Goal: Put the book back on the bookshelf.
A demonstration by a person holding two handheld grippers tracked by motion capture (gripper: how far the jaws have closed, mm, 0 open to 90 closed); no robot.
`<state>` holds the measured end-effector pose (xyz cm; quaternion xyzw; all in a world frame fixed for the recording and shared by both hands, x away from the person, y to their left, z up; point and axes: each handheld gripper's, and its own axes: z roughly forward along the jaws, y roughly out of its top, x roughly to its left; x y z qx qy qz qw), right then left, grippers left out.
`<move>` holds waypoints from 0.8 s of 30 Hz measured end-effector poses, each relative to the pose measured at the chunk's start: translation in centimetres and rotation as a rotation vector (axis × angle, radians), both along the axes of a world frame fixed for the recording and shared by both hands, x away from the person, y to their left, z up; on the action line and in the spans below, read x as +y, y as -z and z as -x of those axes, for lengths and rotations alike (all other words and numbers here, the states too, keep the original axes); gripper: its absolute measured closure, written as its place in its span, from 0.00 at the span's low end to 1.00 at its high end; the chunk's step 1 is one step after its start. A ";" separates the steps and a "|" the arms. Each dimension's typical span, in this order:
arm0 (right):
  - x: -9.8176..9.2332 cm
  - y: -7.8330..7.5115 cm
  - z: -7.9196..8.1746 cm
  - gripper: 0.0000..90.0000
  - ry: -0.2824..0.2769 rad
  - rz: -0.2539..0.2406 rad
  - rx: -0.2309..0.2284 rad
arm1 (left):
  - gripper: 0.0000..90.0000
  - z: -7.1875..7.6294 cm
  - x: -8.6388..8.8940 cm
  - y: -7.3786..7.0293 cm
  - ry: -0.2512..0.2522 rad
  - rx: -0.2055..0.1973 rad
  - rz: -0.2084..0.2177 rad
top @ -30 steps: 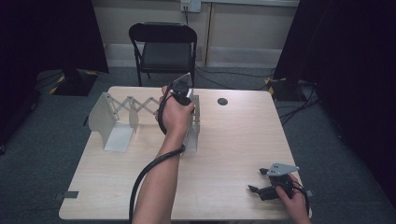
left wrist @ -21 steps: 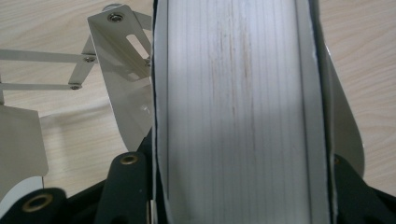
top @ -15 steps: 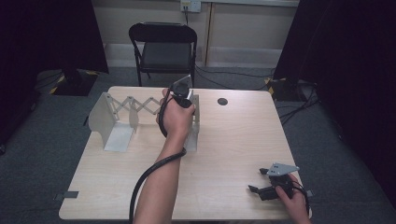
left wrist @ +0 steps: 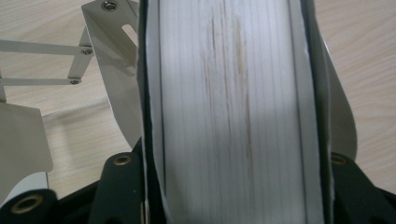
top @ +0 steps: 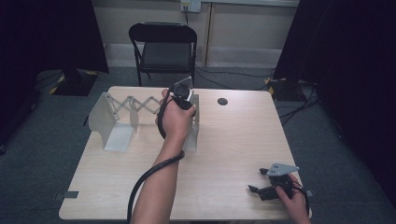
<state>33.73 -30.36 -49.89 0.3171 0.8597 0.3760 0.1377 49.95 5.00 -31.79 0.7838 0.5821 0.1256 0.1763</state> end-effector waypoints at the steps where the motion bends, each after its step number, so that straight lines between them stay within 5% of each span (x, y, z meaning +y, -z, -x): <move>1: 0.0 0.0 0.0 0.16 0.000 0.000 0.000 | 0.51 0.1 0.0 0.0 0.005 -0.007 0.004; 24: 0.0 0.0 0.1 0.16 0.005 0.001 0.001 | 0.44 1.6 1.0 -0.4 0.082 -0.016 0.031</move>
